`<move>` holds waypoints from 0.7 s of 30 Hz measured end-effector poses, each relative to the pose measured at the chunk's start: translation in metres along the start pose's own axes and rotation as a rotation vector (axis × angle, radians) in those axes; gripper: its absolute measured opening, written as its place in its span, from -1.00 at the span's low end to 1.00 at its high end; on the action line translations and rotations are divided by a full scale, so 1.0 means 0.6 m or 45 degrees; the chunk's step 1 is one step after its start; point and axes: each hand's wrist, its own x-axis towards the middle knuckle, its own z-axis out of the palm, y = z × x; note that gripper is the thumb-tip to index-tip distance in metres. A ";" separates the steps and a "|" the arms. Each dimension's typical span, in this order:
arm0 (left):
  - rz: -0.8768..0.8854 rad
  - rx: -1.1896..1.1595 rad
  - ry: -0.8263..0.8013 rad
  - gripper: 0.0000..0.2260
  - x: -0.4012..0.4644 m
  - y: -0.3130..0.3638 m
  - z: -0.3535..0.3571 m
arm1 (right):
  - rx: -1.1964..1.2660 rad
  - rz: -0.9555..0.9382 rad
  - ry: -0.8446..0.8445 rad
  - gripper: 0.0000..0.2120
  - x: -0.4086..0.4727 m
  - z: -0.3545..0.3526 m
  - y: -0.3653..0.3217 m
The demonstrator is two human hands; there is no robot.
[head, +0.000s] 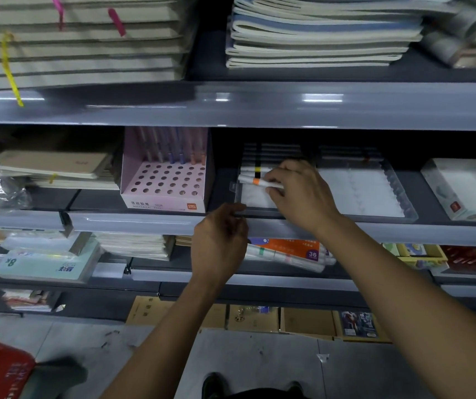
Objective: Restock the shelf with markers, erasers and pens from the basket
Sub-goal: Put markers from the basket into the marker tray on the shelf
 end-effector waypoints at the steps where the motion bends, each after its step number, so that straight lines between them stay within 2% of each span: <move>1: -0.003 0.000 -0.001 -0.78 0.000 0.000 0.000 | 0.000 -0.010 0.009 -0.75 0.001 0.001 -0.002; 10: 0.015 0.004 0.013 -0.79 0.002 -0.003 0.001 | -0.001 -0.019 0.062 -0.83 0.001 -0.003 -0.011; 14: 0.041 0.022 0.014 -0.80 0.000 -0.003 0.001 | -0.101 -0.084 0.083 -0.90 -0.002 -0.004 -0.020; 21: 0.050 0.028 0.016 -0.80 0.001 -0.005 0.000 | -0.233 -0.098 0.061 -0.92 -0.002 -0.001 -0.026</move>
